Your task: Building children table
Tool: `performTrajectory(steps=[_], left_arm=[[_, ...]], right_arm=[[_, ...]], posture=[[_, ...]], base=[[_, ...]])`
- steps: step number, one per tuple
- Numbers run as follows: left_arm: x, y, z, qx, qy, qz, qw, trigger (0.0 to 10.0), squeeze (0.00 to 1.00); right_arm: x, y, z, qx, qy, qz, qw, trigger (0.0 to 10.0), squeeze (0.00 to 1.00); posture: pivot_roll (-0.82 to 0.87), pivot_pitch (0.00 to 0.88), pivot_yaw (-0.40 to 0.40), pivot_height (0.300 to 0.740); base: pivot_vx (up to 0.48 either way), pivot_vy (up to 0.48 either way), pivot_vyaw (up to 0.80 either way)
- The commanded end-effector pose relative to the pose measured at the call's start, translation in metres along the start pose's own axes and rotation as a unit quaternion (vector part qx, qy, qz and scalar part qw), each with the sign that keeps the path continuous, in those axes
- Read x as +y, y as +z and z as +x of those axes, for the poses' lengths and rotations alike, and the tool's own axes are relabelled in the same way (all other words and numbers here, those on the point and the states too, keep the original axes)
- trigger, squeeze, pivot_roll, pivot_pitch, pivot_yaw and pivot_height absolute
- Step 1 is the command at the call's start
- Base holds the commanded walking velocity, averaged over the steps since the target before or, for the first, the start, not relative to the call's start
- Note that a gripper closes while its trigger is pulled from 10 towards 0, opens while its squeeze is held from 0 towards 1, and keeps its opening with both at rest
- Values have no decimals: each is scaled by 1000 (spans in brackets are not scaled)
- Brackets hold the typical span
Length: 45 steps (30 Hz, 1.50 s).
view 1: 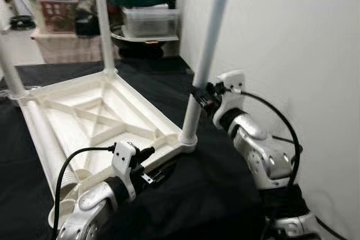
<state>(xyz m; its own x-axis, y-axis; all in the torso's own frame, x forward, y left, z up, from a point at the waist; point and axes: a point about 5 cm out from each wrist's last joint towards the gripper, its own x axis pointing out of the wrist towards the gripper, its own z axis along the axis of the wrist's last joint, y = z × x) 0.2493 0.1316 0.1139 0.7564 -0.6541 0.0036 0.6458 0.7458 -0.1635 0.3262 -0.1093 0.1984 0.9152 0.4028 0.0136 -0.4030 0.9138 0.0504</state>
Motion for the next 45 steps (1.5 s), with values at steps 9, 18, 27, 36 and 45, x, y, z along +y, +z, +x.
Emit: performTrajectory(steps=[9, 18, 27, 36, 45], left_arm=[[-1, 0, 3, 0, -6, -1, 1000, 10000, 0], [-1, -1, 1, 0, -1, -3, 1000, 10000, 0], [-1, -1, 2, -1, 1, -1, 1000, 10000, 0], [-1, -1, 1, -3, 2, -2, 1000, 10000, 0], [-2, -1, 0, -2, 3, -3, 1000, 10000, 0]], right_arm=[[12, -1, -4, -5, 158, 120, 980, 10000, 1000], [10, 19, -7, -27, 309, 55, 949, 10000, 0], [-5, 8, 17, -4, 278, -2, 961, 10000, 0], [5, 28, 3, -56, 392, 16, 918, 0, 0], [5, 28, 1, -54, 381, 17, 923, 0, 0]], posture=[[3, 0, -112, 740], [21, 0, -128, 740], [23, 0, -128, 740], [27, 0, -137, 740], [24, 0, -137, 740]], base=[[0, 0, 0], [0, 0, 0], [0, 0, 0], [0, 0, 0], [0, 0, 0]])
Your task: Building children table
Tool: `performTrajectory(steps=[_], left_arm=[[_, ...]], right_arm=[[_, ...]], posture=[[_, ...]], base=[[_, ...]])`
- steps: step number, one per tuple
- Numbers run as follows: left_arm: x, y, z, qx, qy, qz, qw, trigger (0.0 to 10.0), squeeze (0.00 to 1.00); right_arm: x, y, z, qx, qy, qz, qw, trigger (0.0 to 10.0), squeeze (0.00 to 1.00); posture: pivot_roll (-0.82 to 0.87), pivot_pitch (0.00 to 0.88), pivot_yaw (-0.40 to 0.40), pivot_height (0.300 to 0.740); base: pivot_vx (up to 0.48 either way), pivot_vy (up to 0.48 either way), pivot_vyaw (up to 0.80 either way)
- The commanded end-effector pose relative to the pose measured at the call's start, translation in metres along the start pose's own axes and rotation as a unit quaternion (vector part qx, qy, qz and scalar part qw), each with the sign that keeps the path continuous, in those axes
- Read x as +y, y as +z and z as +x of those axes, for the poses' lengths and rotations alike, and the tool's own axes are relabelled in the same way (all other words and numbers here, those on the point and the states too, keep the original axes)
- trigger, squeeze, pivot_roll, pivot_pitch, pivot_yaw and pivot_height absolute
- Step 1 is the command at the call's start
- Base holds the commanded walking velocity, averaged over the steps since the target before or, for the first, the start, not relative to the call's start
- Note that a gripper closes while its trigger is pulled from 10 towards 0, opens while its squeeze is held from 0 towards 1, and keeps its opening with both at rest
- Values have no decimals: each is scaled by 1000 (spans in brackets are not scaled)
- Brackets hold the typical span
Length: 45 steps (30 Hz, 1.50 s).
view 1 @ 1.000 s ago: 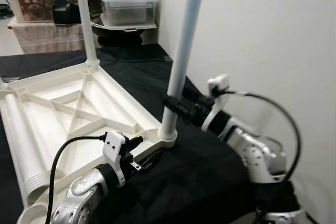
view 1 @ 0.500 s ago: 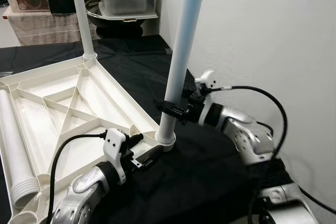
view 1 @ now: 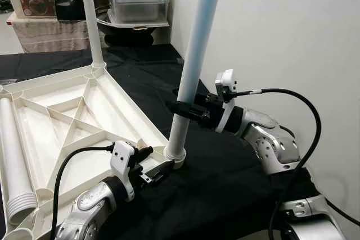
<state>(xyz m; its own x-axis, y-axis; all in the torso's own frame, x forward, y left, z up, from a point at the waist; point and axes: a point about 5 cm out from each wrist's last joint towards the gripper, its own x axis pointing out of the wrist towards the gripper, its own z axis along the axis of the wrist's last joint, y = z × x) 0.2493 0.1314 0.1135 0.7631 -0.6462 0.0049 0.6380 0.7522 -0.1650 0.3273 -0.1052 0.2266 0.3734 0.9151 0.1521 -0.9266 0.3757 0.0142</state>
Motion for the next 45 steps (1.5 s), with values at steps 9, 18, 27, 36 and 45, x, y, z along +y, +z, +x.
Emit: performTrajectory(steps=[9, 18, 27, 36, 45], left_arm=[[-3, -2, 2, 5, -11, -6, 1000, 10000, 0], [-2, -2, 2, 1, -6, -7, 1000, 10000, 0], [-2, -2, 2, 1, -5, -7, 1000, 10000, 0], [1, 1, 6, -1, -10, 0, 1000, 10000, 0], [1, 1, 5, -4, -5, 2, 1000, 10000, 0]], right_arm=[[1, -49, 5, 102, -402, 67, 907, 10000, 463], [-32, -37, -22, 124, -529, 29, 839, 10000, 855], [-14, -21, -1, 47, -427, 61, 901, 10000, 0], [6, 20, 12, -39, -134, -21, 990, 10000, 0], [0, 4, 21, 8, -95, -41, 995, 1294, 0]], posture=[[-3, 0, -113, 740], [3, 0, -125, 740], [4, 0, -121, 740], [11, 0, -123, 740], [31, 0, -140, 740]], base=[[0, 0, 0], [0, 0, 0], [0, 0, 0], [0, 0, 0], [0, 0, 0]])
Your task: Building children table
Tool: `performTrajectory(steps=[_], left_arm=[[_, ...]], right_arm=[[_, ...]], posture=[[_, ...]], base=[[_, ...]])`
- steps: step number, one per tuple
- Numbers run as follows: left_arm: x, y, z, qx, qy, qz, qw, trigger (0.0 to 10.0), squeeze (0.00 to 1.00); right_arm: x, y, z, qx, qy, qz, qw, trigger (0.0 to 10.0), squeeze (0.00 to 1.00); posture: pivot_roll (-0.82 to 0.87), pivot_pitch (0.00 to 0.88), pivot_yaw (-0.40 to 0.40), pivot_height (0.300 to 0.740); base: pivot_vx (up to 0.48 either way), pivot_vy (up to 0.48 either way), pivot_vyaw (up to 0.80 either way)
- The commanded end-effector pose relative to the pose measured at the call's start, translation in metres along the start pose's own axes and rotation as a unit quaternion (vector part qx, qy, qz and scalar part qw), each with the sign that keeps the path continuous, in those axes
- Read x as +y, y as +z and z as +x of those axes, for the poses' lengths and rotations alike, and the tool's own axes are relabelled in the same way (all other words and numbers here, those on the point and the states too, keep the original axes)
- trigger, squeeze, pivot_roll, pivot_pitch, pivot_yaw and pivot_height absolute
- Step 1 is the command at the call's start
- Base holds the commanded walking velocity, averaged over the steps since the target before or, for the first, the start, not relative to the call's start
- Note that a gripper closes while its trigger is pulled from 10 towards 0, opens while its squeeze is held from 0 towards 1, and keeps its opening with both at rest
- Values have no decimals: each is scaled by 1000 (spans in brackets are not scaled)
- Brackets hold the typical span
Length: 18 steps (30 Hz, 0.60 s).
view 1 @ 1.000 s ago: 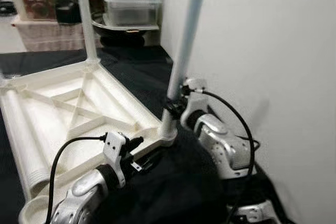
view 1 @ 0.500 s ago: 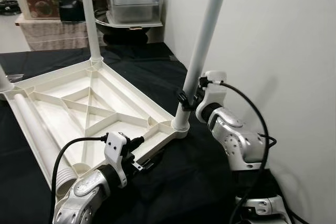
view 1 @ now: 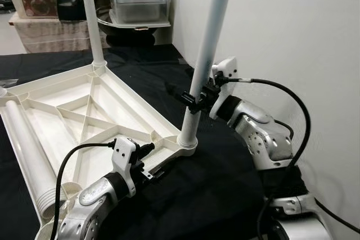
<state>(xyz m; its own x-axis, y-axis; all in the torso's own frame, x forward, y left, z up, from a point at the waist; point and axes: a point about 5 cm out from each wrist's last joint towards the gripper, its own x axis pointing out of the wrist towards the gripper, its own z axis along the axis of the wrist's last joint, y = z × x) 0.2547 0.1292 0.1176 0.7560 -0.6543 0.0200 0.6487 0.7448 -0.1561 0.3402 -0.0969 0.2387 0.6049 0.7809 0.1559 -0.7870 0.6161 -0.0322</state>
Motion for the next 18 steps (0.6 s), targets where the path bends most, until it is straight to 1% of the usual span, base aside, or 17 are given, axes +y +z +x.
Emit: performTrajectory(steps=[1, 3, 4, 5, 6, 7, 8, 10, 11, 12, 13, 14, 15, 16, 17, 18], left_arm=[[0, -3, -1, 2, 3, -2, 1000, 10000, 0], [0, -3, -1, 2, 3, -2, 1000, 10000, 0], [0, -3, -1, 3, 3, -2, 1000, 10000, 0], [0, -3, -2, 3, 3, -2, 1000, 10000, 0], [0, -3, -2, 3, 3, -2, 1000, 10000, 0], [1, -3, -3, 5, 4, -1, 1000, 10000, 0], [1, -3, -3, 5, 4, -1, 1000, 10000, 0], [3, -3, -3, 6, 5, 0, 1000, 10000, 0], [3, -3, -4, 6, 6, 1, 1000, 10000, 0], [3, -3, -4, 6, 6, 1, 1000, 10000, 0], [4, -3, -4, 6, 6, 1, 1000, 10000, 0], [3, -3, -4, 6, 6, 1, 1000, 10000, 0], [3, -3, -4, 6, 6, 1, 1000, 10000, 0], [3, -3, -4, 6, 6, 0, 1000, 10000, 0], [3, -3, -4, 6, 6, 0, 1000, 10000, 0], [1, -4, -4, 5, 6, -2, 1000, 10000, 0]], right_arm=[[21, -6, 0, 3, 91, 3, 996, 0, 0], [21, -6, 0, 3, 91, 3, 996, 0, 0], [35, -5, -9, -1, 164, 5, 986, 0, 0], [45, -6, -20, -3, 227, 5, 974, 0, 0], [45, -6, -20, -3, 227, 5, 974, 0, 0], [50, -9, -33, 3, 274, 5, 962, 0, 0], [50, -9, -33, 3, 274, 5, 962, 0, 0], [45, -11, -35, 10, 268, 6, 963, 0, 0], [15, -28, -15, 83, 87, -2, 993, 0, 0], [15, -28, -15, 83, 87, -2, 993, 0, 0], [-1, -38, -7, 126, -15, 4, 992, 0, 0], [-17, -49, -5, 172, -129, 18, 976, 0, 0], [-17, -49, -5, 172, -129, 18, 976, 0, 0], [-28, -58, -7, 195, -218, 26, 956, 0, 0], [-28, -58, -7, 195, -218, 26, 956, 0, 0], [-16, -70, -10, 208, -261, 30, 942, 5176, 0]], posture=[[31, 0, -140, 740], [31, 0, -140, 740], [32, 0, -138, 740], [30, 0, -137, 740], [30, 0, -137, 740], [24, 0, -133, 740], [24, 0, -133, 740], [24, 0, -133, 740], [21, 0, -132, 740], [21, 0, -132, 740], [21, 0, -132, 740], [21, 0, -132, 740], [21, 0, -132, 740], [20, 0, -134, 740], [20, 0, -134, 740], [26, 0, -134, 740]], base=[[0, 0, 0], [0, 0, 0], [0, 0, 0], [0, 0, 0], [0, 0, 0], [0, 0, 0], [0, 0, 0], [0, 0, 0], [0, 0, 0], [0, 0, 0], [0, 0, 0], [0, 0, 0], [0, 0, 0], [0, 0, 0], [0, 0, 0], [0, 0, 0]])
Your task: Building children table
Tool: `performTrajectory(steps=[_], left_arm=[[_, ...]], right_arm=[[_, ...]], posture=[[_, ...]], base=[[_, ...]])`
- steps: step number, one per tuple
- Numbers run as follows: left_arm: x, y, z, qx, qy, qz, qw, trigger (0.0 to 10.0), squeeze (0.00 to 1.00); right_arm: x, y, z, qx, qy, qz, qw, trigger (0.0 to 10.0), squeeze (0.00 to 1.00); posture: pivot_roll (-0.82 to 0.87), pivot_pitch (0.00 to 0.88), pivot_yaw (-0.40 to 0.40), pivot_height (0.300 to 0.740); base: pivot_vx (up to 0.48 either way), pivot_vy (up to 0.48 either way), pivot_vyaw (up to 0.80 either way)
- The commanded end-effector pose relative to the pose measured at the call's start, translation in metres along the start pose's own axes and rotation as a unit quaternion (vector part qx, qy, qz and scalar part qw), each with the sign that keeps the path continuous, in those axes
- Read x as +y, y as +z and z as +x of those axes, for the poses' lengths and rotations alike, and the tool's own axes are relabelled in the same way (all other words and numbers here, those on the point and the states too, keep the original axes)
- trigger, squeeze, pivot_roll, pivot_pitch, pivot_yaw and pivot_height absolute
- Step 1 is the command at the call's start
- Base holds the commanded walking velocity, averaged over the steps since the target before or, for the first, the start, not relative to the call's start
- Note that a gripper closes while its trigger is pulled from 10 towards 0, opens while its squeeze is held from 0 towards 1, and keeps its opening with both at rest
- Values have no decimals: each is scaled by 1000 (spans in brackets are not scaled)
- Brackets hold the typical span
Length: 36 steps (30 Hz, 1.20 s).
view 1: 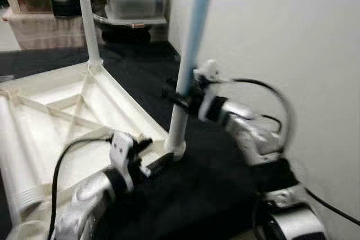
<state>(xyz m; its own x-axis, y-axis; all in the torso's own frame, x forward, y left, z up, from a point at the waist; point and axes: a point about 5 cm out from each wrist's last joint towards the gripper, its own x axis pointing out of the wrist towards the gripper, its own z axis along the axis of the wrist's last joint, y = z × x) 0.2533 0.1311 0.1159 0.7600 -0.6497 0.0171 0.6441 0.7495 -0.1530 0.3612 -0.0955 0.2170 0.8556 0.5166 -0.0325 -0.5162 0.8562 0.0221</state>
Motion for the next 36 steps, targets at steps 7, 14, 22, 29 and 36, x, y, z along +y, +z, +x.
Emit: performTrajectory(steps=[7, 14, 22, 29, 36], left_arm=[[0, -3, -4, 6, 3, -4, 1000, 10000, 0], [1, -3, -3, 8, -3, -4, 1000, 10000, 0], [5, -4, -11, 15, 12, -1, 1000, 10000, 0], [6, -4, -15, 16, 21, -1, 1000, 10000, 0], [4, -5, -15, 18, 19, -3, 1000, 10000, 0]], right_arm=[[32, -35, -19, 39, 57, 42, 997, 10000, 43], [38, 17, -42, -93, 297, 46, 949, 10000, 0], [51, 34, -74, -130, 462, 15, 877, 4039, 0], [51, 10, -70, -77, 458, -2, 886, 0, 0], [11, -46, -19, 96, 0, -16, 995, 0, 0]], posture=[[23, 0, -128, 740], [17, 0, -124, 740], [35, 0, -137, 740], [46, 0, -145, 740], [37, 0, -134, 740]], base=[[0, 0, 0], [0, 0, 0], [0, 0, 0], [0, 0, 0], [0, 0, 0]])
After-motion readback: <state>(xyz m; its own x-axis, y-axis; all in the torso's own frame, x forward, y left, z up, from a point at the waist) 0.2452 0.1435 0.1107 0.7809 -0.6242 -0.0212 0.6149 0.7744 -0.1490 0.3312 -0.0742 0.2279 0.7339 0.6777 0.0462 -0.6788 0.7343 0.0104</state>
